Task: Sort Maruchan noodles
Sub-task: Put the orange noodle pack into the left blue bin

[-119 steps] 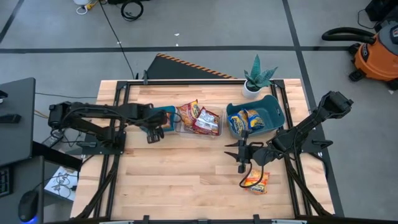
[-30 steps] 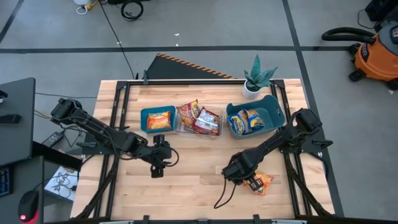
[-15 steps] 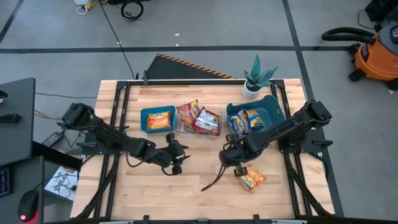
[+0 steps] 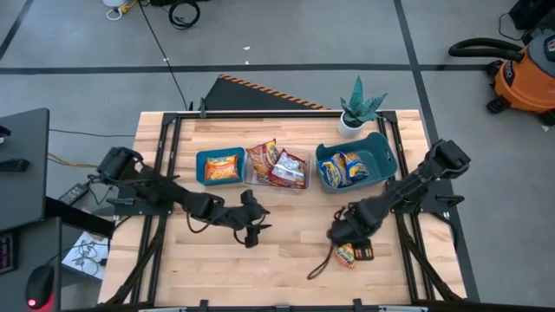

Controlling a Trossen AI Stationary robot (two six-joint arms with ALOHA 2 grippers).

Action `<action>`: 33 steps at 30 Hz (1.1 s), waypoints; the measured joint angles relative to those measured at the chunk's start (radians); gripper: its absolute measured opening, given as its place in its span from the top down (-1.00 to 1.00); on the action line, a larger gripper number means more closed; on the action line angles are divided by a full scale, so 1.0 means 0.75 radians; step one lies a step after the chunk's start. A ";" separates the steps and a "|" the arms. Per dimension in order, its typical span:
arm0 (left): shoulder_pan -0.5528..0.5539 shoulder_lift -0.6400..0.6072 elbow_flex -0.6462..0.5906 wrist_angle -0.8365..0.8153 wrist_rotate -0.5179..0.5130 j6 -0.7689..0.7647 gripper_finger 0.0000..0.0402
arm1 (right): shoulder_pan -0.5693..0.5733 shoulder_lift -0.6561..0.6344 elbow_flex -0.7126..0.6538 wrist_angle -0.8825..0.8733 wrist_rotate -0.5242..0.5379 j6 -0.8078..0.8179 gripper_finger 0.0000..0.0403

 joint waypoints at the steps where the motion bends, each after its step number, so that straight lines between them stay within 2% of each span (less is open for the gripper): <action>1: 0.004 0.009 -0.001 0.041 0.030 0.018 -0.08 | 0.027 0.000 -0.011 0.007 -0.003 0.047 -0.03; 3: 0.012 0.052 0.011 0.150 0.073 0.068 -0.14 | 0.088 0.000 -0.044 0.018 -0.006 0.137 -0.12; 6: 0.014 0.124 0.042 0.198 0.081 0.152 -0.23 | 0.164 0.000 -0.121 0.093 -0.028 0.275 -0.18; 10: 0.015 0.208 0.136 0.216 0.072 0.318 -0.29 | 0.262 0.000 -0.200 0.158 -0.036 0.451 -0.18; 13: 0.015 0.279 0.200 0.204 0.067 0.459 -0.31 | 0.310 0.000 -0.254 0.281 0.013 0.531 -0.17; 18: 0.037 0.383 0.301 0.210 0.129 0.539 -0.32 | 0.312 0.001 -0.325 0.537 0.239 0.547 -0.14; 24: 0.033 0.439 0.343 0.205 0.187 0.693 -0.32 | 0.253 0.002 -0.339 0.933 0.511 0.316 -0.07; 27: 0.028 0.439 0.342 0.206 0.174 0.741 -0.32 | 0.220 0.002 -0.279 0.821 0.452 0.270 -0.03; 30: 0.032 0.439 0.342 0.199 0.202 0.715 -0.32 | 0.204 0.001 -0.221 0.650 0.430 0.330 0.00; 33: 0.032 0.439 0.342 0.136 0.200 0.812 -0.32 | 0.213 0.001 -0.216 0.638 0.454 0.339 0.01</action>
